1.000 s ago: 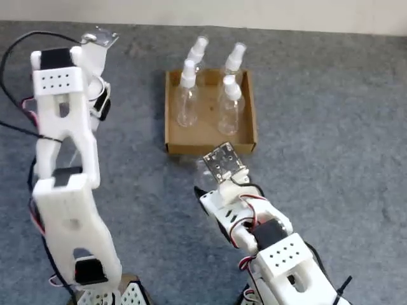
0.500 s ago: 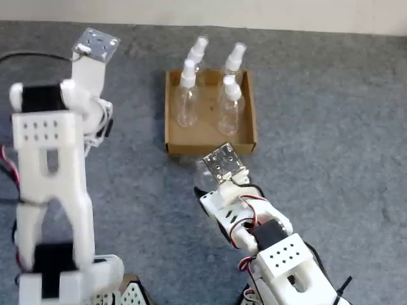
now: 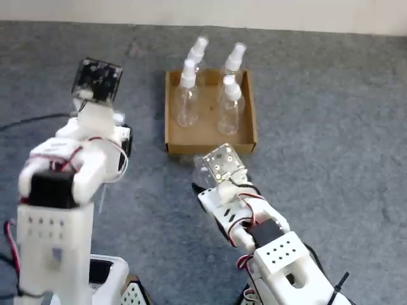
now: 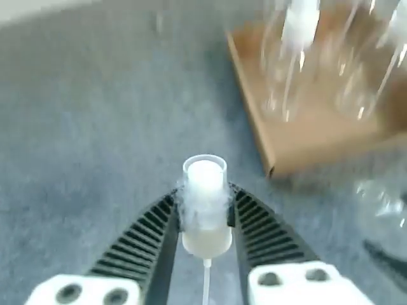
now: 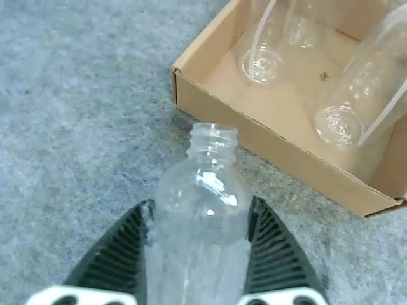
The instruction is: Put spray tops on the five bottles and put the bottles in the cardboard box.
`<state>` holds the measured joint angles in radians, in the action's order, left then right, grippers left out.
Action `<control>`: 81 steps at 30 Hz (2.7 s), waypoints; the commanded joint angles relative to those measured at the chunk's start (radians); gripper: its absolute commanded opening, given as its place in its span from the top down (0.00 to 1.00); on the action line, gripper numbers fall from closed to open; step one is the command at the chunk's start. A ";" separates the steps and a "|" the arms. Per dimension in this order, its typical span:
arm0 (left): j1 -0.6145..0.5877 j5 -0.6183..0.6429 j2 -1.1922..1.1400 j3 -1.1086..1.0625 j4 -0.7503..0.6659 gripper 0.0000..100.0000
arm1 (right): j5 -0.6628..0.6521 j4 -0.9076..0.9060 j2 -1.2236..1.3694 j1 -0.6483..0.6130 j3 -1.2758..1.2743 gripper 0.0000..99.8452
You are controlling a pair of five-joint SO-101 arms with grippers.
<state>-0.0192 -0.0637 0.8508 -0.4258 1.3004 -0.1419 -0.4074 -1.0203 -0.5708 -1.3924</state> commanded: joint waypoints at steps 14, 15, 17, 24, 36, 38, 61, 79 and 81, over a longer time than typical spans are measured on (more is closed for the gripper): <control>-0.194 0.060 0.219 -0.251 -0.408 1.00 | 0.008 0.018 -0.015 -0.021 0.005 1.00; -0.176 0.038 0.231 -0.246 -0.445 1.00 | 0.006 0.018 -0.015 -0.021 0.004 1.00; -0.045 -0.157 0.255 -0.254 -0.443 1.00 | 0.005 0.016 -0.015 -0.021 0.004 1.00; 0.035 -0.155 0.312 -0.271 -0.311 1.00 | 0.008 0.016 -0.015 -0.021 0.004 1.00; -0.134 -0.117 0.234 -0.285 -0.394 1.00 | 0.006 0.016 -0.015 -0.021 -0.027 1.00; -0.182 -0.120 0.124 -0.286 -0.445 1.00 | 0.006 0.016 -0.015 -0.021 -0.025 1.00; -0.133 -0.319 -1.322 0.891 -0.238 0.79 | 0.002 0.018 -0.015 -0.021 -0.027 1.00; -0.119 -0.354 -1.943 1.566 -0.005 0.87 | 0.002 0.018 -0.015 -0.021 -0.027 1.00; -0.120 -0.354 -1.977 1.609 0.029 0.88 | 0.002 0.018 -0.015 -0.021 -0.027 1.00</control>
<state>-0.1527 -0.4089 -1.0948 1.0671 1.2789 -0.1419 -0.3997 -1.0326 -0.5800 -1.4231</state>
